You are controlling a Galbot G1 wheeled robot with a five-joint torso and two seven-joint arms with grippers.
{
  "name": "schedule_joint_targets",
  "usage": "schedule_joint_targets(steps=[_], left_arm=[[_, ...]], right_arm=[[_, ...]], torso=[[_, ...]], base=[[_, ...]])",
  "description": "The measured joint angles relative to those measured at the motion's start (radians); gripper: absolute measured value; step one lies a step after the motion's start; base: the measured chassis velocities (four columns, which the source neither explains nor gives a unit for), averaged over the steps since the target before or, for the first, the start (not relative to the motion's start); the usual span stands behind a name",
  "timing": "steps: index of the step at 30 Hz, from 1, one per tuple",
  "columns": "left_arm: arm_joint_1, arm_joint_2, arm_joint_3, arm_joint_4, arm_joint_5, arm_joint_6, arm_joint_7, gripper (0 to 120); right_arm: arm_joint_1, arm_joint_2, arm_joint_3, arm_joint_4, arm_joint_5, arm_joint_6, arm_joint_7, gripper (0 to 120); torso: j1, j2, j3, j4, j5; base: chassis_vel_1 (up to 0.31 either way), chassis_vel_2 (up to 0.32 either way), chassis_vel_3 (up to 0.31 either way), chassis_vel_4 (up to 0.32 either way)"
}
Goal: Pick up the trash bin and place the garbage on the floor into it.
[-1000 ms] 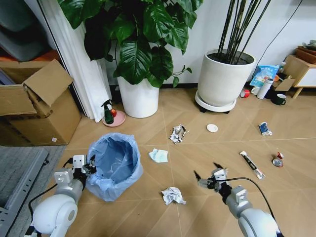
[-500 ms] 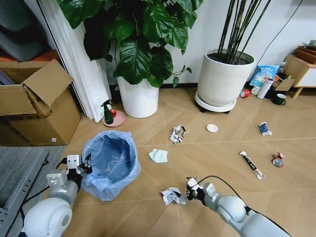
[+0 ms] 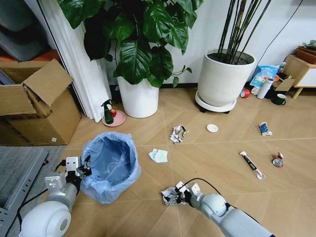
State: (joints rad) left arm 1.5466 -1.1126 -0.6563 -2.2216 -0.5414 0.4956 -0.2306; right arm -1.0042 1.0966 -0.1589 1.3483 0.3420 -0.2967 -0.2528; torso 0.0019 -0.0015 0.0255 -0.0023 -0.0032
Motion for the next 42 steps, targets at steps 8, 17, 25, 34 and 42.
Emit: schedule_joint_targets(steps=[8,17,25,34,42], left_arm=[[0.004,-0.001,-0.003,-0.005,0.0,0.0,-0.003,0],[0.008,0.0,-0.004,-0.009,0.0,0.0,-0.002,0],[0.007,0.001,-0.002,-0.01,0.0,0.0,0.0,0],[0.002,0.011,0.005,-0.005,-0.005,0.002,0.002,0],[-0.01,0.045,0.012,0.004,-0.034,0.015,0.0,0]], right_arm=[[0.008,0.049,0.009,-0.061,-0.01,0.011,0.003,94],[0.01,0.089,0.03,-0.109,-0.016,0.023,0.007,64],[0.005,0.101,0.051,-0.117,-0.013,0.024,0.017,29],[-0.026,0.121,0.101,-0.091,-0.012,0.026,0.032,0],[-0.079,0.11,0.199,0.015,-0.024,0.036,0.035,0]], torso=[[0.0,0.0,0.0,0.0,0.0002],[0.0,0.0,0.0,0.0,0.0001],[0.0,0.0,0.0,0.0,0.0001],[0.0,0.0,0.0,0.0,0.0002],[0.0,0.0,0.0,0.0,0.0]], base=[[0.0,0.0,0.0,0.0],[0.0,0.0,0.0,0.0],[0.0,0.0,0.0,0.0],[0.0,0.0,0.0,0.0],[0.0,0.0,0.0,0.0]])
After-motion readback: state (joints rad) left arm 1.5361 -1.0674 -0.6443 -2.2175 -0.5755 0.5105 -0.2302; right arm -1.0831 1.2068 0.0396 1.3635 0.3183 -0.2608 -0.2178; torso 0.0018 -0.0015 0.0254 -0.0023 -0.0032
